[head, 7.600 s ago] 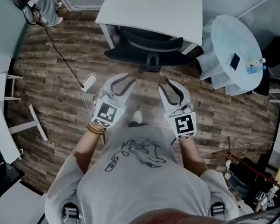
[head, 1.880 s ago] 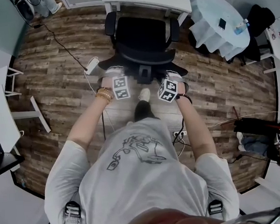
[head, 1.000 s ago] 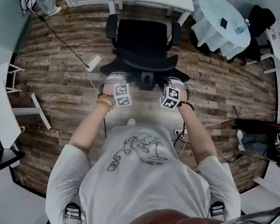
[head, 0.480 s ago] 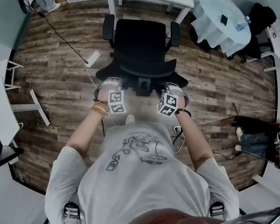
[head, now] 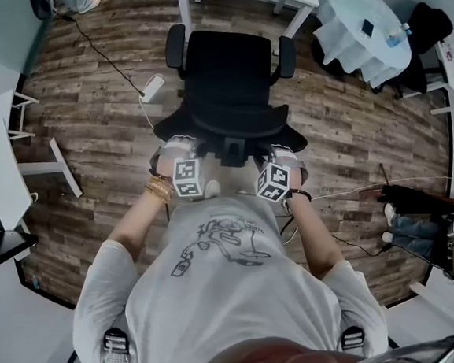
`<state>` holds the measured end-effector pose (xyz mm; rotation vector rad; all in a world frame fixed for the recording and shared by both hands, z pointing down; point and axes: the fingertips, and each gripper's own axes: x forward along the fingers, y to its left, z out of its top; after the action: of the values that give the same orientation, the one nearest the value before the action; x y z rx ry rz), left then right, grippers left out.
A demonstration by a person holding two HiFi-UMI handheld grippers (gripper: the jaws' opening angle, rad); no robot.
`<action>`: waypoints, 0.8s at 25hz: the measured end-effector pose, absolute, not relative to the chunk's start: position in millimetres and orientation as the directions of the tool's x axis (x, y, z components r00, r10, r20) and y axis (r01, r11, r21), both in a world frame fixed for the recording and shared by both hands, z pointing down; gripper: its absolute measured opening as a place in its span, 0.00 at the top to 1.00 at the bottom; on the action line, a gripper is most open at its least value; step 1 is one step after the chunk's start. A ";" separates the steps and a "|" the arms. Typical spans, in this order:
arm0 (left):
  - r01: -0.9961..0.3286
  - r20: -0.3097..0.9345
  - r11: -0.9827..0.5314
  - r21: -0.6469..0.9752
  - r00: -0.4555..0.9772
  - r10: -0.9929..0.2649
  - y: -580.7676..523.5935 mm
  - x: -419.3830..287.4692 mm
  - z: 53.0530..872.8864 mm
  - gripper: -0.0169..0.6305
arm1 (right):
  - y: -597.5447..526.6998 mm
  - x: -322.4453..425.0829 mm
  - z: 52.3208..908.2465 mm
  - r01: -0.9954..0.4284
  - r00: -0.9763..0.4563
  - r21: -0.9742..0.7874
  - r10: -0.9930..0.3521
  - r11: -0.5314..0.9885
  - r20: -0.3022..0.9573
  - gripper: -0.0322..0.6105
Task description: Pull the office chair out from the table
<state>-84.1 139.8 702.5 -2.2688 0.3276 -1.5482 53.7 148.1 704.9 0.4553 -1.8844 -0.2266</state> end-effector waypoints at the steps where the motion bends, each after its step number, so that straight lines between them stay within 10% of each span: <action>1: 0.020 0.845 -0.906 -0.423 0.369 -0.387 144.0 -84.6 704.1 0.82 | 152.0 53.7 705.3 -0.205 -0.296 0.361 -0.409 0.910 0.863 0.78; 20: 0.003 0.865 -0.934 -0.356 0.380 -0.328 175.1 -109.4 701.1 0.77 | 189.9 26.9 700.7 -0.192 -0.340 0.283 -0.334 0.940 0.879 0.75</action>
<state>-109.4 175.1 701.1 -2.3450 0.2856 -1.5728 26.9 189.9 700.7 0.3809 -1.9302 -0.1524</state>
